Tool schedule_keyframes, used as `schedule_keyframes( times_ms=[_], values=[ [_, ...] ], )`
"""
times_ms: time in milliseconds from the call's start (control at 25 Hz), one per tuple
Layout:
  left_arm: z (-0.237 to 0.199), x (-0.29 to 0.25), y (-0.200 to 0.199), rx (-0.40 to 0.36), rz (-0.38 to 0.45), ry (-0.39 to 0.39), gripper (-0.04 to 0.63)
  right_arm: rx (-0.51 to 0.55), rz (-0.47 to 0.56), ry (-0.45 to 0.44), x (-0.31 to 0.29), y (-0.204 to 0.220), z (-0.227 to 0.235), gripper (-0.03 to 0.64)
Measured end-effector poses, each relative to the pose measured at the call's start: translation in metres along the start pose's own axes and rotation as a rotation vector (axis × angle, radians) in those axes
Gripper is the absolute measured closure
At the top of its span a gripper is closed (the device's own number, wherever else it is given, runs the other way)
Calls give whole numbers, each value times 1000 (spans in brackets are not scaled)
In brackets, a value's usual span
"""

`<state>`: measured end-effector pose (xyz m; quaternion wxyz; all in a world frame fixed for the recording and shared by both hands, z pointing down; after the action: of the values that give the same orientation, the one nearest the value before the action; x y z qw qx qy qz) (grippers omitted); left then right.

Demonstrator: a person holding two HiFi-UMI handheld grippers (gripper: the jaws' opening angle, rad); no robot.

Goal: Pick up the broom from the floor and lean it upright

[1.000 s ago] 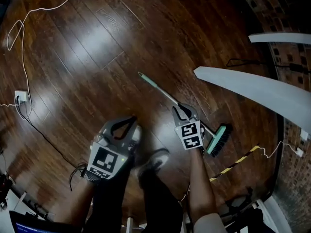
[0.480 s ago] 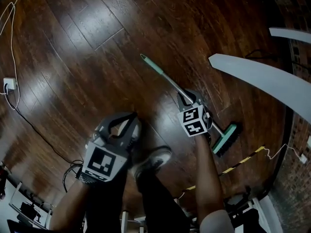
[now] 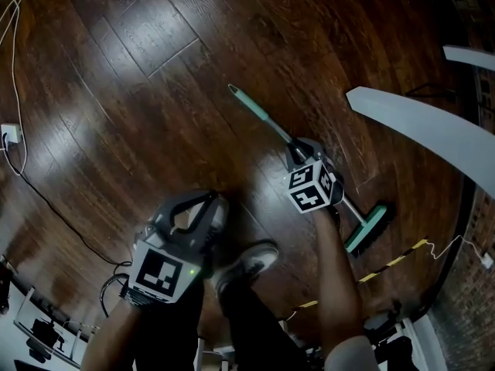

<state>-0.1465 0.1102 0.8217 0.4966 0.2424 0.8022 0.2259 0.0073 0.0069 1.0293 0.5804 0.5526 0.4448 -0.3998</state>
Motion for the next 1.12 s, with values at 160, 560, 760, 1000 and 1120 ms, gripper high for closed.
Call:
schedule_keyframes(
  times_ms=[160, 560, 760, 1000, 1120],
  values=[
    [-4, -3, 4, 3, -7, -5, 595, 78, -53, -19, -7, 2, -1, 520],
    [-11, 10, -3, 10, -2, -48, 595, 60, -102, -3, 4, -1, -1, 529],
    [-2, 35, -37, -2, 19, -57, 595, 69, -64, 58, 57, -13, -9, 529],
    [24, 67, -80, 3, 54, -43, 595, 53, -2, 160, 149, -21, -5, 529],
    [41, 81, -98, -14, 53, -24, 595, 24, 32, 220, 201, -21, -1, 529]
  ],
)
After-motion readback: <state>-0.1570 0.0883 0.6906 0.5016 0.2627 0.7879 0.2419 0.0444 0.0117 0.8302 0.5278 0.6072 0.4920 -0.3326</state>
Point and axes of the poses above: the fingertips, and each gripper's own axes: x backward along the fingers, z to its right, y out of its underside, the point moved 3 cm from there along x, backward along the fingers, and after that the axes turned 10 degrees about x, right-handed, at the moved point
